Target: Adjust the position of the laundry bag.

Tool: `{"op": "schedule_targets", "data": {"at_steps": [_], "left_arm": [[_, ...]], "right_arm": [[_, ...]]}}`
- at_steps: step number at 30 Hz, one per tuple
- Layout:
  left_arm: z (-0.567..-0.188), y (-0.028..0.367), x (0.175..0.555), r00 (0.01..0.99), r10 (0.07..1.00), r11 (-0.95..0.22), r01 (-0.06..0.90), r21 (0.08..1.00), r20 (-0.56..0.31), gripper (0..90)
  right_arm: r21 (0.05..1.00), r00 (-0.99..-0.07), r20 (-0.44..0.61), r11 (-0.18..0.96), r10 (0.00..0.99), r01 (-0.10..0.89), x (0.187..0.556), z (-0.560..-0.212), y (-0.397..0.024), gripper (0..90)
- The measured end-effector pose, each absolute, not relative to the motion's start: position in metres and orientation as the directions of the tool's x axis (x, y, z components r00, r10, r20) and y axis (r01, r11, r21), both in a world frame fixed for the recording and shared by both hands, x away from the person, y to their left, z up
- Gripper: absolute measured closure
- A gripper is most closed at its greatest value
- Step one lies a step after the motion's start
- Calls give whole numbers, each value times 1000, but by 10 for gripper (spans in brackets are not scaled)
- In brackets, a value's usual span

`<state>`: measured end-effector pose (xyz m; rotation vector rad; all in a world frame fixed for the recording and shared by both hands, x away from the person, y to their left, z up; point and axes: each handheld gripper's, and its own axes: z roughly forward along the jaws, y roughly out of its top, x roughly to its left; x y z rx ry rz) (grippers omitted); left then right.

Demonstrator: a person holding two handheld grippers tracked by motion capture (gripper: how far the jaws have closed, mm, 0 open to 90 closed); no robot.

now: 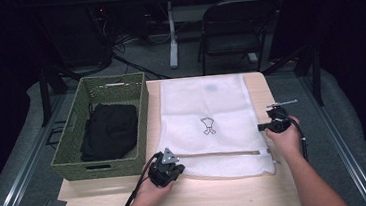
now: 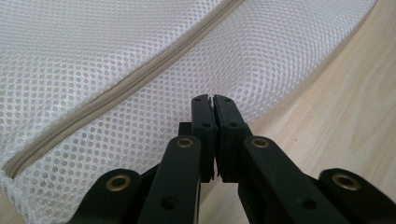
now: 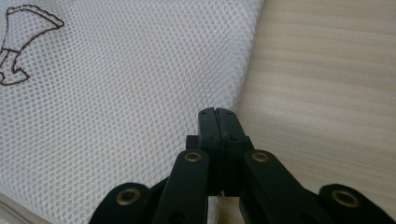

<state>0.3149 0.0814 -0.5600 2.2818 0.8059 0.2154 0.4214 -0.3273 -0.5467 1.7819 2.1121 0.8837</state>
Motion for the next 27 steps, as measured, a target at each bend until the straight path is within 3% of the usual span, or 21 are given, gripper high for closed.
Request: {"op": "schedule_targets", "data": {"at_steps": [27], "left_arm": [[-532, 88, 302, 801, 595, -569, 479, 668, -67, 884]], "right_arm": [[595, -294, 172, 139, 940, 792, 411, -515, -327, 900]]}}
